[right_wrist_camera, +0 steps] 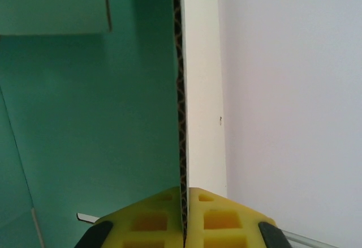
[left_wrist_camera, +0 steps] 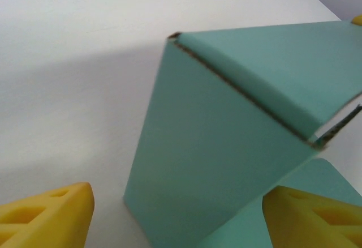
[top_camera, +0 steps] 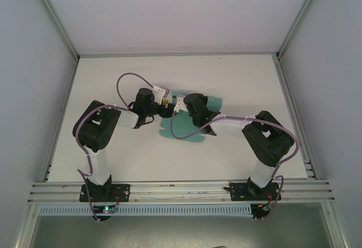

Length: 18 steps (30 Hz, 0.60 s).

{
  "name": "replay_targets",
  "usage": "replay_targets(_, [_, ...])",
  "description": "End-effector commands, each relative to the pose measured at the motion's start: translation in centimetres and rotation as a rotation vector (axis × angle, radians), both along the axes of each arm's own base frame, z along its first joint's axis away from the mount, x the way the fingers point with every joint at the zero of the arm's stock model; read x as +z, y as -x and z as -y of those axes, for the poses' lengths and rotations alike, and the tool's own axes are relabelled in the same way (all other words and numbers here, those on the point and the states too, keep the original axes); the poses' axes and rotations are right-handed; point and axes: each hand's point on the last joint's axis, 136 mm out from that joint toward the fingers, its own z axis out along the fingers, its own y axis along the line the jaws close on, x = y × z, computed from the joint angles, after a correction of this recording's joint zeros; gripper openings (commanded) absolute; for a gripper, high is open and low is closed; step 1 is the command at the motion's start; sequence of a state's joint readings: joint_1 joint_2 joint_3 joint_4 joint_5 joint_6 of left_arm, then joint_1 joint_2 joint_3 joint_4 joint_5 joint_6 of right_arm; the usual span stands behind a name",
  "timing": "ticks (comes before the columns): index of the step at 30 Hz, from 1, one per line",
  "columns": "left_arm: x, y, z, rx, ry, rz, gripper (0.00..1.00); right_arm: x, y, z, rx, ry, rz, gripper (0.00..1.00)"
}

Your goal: Assemble paper box

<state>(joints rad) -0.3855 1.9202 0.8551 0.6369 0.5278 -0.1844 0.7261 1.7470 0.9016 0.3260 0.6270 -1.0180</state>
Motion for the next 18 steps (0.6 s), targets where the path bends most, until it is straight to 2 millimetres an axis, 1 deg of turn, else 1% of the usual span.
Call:
replay_targets(1, [1.6, 0.0, 2.1, -0.089, 0.009, 0.071, 0.79, -2.6, 2.0, -1.8, 0.114, -0.039, -0.160, 0.00])
replay_targets(2, [1.5, 0.1, 2.3, -0.097, 0.004, 0.073, 0.79, -2.6, 2.0, -1.8, 0.118, -0.041, -0.165, 0.00])
replay_targets(7, [0.6, -0.7, 1.9, -0.063, -0.053, 0.066, 0.58, -2.6, 1.9, -1.7, 0.125, -0.044, -0.173, 0.00])
replay_targets(11, [0.2, -1.7, 1.5, 0.001, -0.079, 0.048, 0.35, -2.7, 2.0, -1.7, 0.124, -0.046, -0.179, 0.00])
replay_targets(13, [-0.1, -2.1, 1.3, 0.040, -0.105, 0.036, 0.32, -2.8, 2.1, -1.8, 0.122, -0.050, -0.184, 0.00])
replay_targets(16, [-0.2, -2.4, 1.3, 0.090, -0.138, 0.046, 0.32, -2.8, 2.2, -2.0, 0.113, -0.073, -0.186, 0.00])
replay_targets(18, [-0.3, -2.9, 1.1, 0.151, -0.167, 0.065, 0.26, -2.7, 2.4, -2.0, 0.101, -0.096, -0.193, 0.00])
